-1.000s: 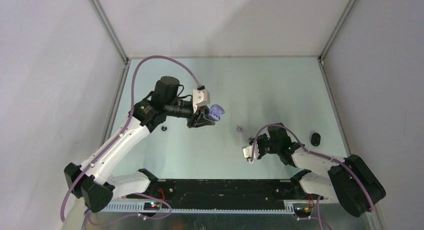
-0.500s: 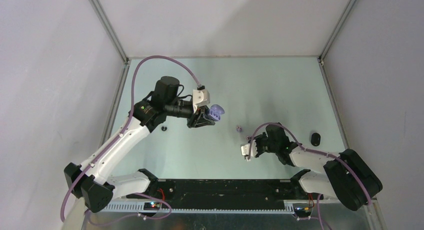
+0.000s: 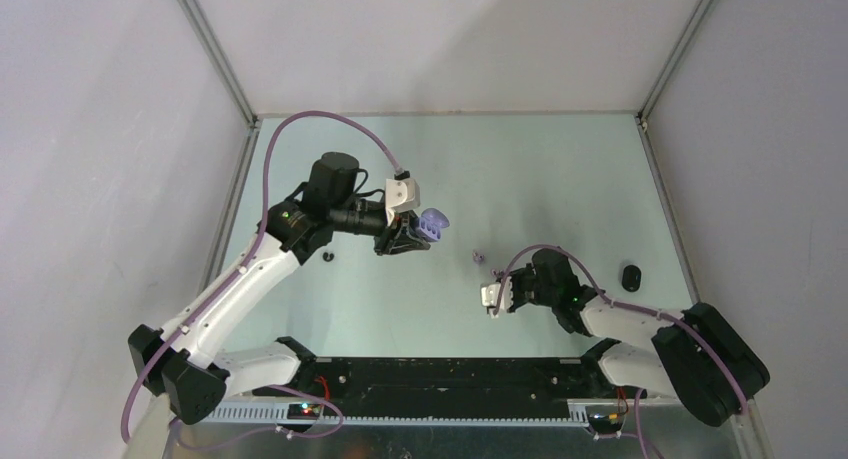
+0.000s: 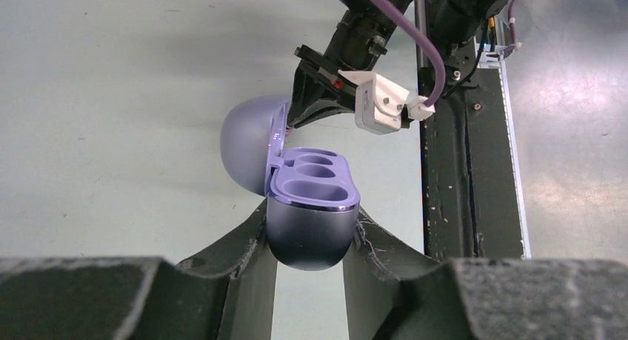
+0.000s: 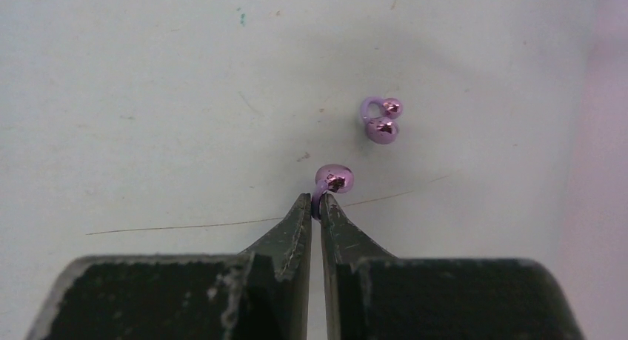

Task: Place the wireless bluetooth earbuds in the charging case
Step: Pick up the earbud from the center of the board, then place the earbud in the charging case.

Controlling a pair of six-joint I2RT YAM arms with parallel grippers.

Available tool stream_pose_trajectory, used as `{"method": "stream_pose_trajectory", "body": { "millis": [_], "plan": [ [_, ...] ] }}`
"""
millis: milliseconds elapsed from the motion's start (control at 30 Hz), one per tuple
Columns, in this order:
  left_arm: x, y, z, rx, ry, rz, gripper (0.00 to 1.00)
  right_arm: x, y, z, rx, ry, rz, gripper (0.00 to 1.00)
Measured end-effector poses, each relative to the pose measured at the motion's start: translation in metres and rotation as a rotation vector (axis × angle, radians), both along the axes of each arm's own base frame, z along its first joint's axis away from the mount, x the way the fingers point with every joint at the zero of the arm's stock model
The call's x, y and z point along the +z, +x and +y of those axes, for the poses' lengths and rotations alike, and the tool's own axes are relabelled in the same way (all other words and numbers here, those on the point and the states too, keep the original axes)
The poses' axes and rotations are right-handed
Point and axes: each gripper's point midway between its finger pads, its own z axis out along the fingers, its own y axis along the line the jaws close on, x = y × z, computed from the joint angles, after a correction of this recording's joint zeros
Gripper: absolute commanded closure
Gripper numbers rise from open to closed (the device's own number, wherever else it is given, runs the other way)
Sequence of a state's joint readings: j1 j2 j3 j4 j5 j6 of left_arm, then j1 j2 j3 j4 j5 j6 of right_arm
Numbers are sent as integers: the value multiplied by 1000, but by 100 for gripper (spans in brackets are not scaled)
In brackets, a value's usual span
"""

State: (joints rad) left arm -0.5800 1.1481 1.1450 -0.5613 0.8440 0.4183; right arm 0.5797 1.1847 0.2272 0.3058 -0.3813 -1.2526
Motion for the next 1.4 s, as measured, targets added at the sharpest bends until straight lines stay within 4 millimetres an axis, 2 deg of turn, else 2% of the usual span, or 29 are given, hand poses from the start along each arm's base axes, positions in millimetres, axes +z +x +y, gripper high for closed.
{"method": "stream_pose_trajectory", "body": {
  "millis": [100, 233, 500, 600, 733, 1000, 1233, 1400],
  "plan": [
    [-2, 0, 0, 0, 1, 2, 94, 12, 0, 1, -21, 40, 1, 90],
    [-6, 0, 0, 0, 5, 10, 93, 45, 2, 4, -50, 126, 9, 92],
    [-9, 1, -1, -1, 11, 17, 92, 151, 25, 14, -149, 338, 137, 96],
    [-10, 1, -1, -3, 12, 17, 92, 196, 20, 14, -144, 452, 246, 97],
    [-11, 0, -3, -10, 17, 10, 92, 233, 5, 16, -112, 557, 358, 97],
    [-22, -6, -10, -34, 60, -2, 92, 282, -40, 34, 3, 725, 638, 96],
    [-37, -9, -14, -57, 102, 31, 92, 318, -55, 47, 83, 824, 787, 96],
    [-39, -9, -17, -67, 111, 52, 93, 326, -62, 63, 135, 839, 886, 96]
  ]
}}
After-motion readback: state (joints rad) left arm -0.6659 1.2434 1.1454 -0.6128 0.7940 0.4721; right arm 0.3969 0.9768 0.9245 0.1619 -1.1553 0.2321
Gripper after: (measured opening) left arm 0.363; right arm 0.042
